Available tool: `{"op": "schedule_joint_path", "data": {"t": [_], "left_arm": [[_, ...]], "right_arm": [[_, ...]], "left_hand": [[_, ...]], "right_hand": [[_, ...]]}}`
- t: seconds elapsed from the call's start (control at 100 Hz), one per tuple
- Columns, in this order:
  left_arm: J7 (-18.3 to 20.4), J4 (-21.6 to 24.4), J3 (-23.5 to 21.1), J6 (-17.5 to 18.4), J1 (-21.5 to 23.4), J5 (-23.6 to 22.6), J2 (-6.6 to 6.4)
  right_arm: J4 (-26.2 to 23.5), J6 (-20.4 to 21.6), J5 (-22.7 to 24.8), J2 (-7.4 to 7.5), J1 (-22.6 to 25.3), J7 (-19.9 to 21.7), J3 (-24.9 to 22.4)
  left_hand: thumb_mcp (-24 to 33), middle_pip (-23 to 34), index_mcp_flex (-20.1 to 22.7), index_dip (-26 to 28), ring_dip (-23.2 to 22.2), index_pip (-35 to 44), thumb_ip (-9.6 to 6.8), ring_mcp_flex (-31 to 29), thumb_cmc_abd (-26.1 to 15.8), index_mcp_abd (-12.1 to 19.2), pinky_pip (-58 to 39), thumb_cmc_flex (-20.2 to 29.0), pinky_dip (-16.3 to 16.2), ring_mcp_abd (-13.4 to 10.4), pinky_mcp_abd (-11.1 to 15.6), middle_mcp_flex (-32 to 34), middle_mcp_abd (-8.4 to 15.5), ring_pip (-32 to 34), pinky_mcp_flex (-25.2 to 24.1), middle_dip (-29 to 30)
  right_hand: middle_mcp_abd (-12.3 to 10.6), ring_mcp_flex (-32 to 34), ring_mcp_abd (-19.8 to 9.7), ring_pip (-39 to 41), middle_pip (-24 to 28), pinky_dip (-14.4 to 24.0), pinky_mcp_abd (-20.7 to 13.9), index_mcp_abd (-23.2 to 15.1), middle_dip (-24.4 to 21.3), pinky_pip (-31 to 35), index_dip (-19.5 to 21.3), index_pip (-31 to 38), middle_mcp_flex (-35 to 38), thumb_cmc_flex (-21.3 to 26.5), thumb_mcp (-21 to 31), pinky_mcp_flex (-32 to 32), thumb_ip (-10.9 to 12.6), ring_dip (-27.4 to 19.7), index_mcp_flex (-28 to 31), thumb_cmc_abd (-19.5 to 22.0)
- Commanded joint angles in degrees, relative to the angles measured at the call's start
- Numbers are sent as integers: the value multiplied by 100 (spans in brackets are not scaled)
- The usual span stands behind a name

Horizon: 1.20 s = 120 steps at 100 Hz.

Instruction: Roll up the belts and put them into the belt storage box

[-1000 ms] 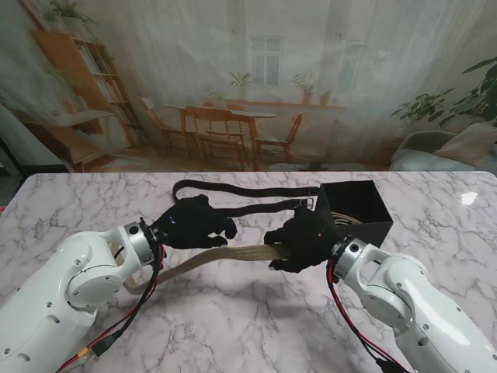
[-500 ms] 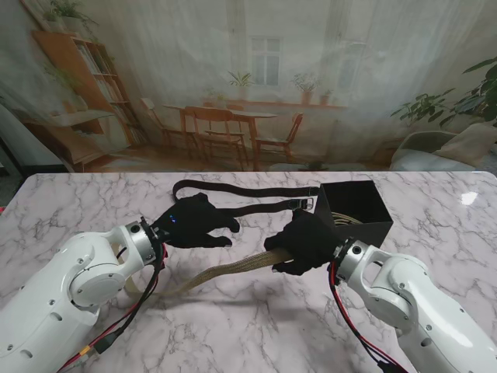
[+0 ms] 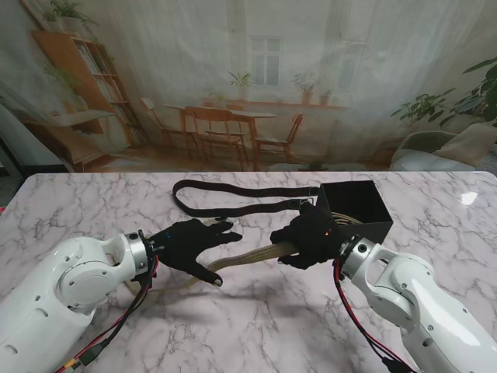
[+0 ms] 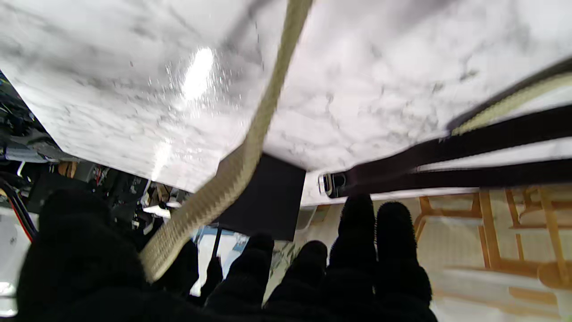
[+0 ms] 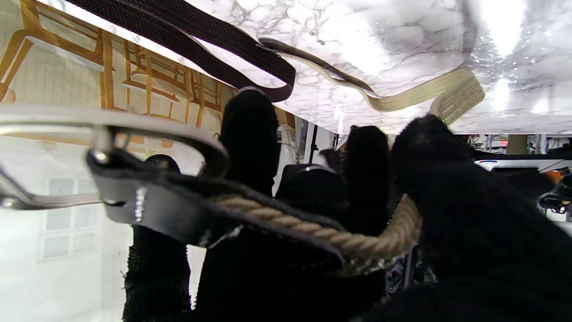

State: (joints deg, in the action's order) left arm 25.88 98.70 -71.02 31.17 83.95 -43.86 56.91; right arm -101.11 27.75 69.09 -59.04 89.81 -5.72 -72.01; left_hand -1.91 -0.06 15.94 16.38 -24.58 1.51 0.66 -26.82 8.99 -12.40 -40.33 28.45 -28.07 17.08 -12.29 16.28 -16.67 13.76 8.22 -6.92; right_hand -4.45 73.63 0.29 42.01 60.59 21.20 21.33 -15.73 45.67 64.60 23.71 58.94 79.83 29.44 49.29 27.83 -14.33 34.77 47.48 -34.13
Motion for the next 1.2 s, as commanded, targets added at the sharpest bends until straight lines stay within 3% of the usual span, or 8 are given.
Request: {"op": "schedule_joint_path", "data": {"t": [0.0,0.18,0.53,0.71,0.79,0.9,1.03,1.19], "left_arm": [[260,-175,20,-10,67,36,-118],[500,-406,4,-21,179,-110,-185],[-175,-1120,316,-194,102,-1110,-132],[-173,-1358,487,-442,-26,-1177,-135],[-183,-1399,498,-573,-10,-1248,-133],[-360,-1374,394,-700,114,-1624,-122],[-565,-1243,65,-778,378,-2001,-104],[-893,-917,-585,-728,810,-2524,-76]], "right_arm": [[21,-64,25,9,38,-28,-35],[2,-131,50,3,90,-76,-114],[-66,-102,45,-1,136,-70,-193],[-67,-103,52,-4,163,-115,-221],[-76,-112,71,-4,197,-142,-260],[-116,-117,121,-5,287,-209,-360],[-170,-138,170,-11,458,-335,-515],[-183,-244,291,-12,723,-543,-689]], "left_hand": [[25,-125,-372,-142,161,-190,93,244,310,129,258,-159,181,149,-58,-427,54,-203,-95,178],[31,-224,-775,-304,437,-239,92,657,1043,478,609,24,398,189,-25,-1008,117,-329,-188,485],[215,-171,-834,-632,583,-275,-139,609,1356,45,385,1044,531,14,233,-895,-61,-87,-14,503],[107,238,-737,-182,491,-78,-196,-11,648,873,-279,2766,522,-632,672,-214,735,92,278,-50],[75,866,-61,136,411,299,-37,-595,222,1337,-684,3744,436,-917,836,675,1103,194,619,-384],[62,1354,1223,544,365,1208,8,-1464,-23,1364,-1172,4474,305,-1127,926,2428,1211,360,1053,-616],[860,611,2278,1311,124,2296,114,-2350,608,1239,-1896,4552,148,-1058,835,4080,1382,841,1653,-1554],[616,658,2565,1247,-61,2691,118,-2606,539,1175,-2179,4552,88,-997,734,4388,1367,1112,1798,-1743]], "right_hand": [[-73,144,-194,-146,48,11,27,-309,-41,-43,-105,41,183,242,230,-83,-89,16,-17,141],[-65,145,-188,-146,54,12,30,-292,-48,-49,-110,45,181,255,235,-96,-86,34,-21,156],[-64,149,-175,-149,63,18,46,-251,-63,-48,-103,51,179,289,215,-100,-83,71,-39,221],[-65,146,-177,-150,89,20,41,-244,-53,-46,-103,40,175,338,232,-95,-68,84,-62,251],[-63,147,-174,-150,92,21,43,-247,-51,-45,-106,30,172,352,233,-94,-68,88,-77,260],[-53,147,-178,-150,98,22,38,-254,-48,-43,-103,25,166,375,233,-90,-67,95,-81,276],[-30,152,-164,-144,107,26,33,-248,-43,-37,-98,25,165,391,224,-82,-67,107,-73,278],[-24,149,-162,-141,111,32,28,-244,-36,-26,-96,20,163,415,238,-69,-58,119,-69,279]]}}
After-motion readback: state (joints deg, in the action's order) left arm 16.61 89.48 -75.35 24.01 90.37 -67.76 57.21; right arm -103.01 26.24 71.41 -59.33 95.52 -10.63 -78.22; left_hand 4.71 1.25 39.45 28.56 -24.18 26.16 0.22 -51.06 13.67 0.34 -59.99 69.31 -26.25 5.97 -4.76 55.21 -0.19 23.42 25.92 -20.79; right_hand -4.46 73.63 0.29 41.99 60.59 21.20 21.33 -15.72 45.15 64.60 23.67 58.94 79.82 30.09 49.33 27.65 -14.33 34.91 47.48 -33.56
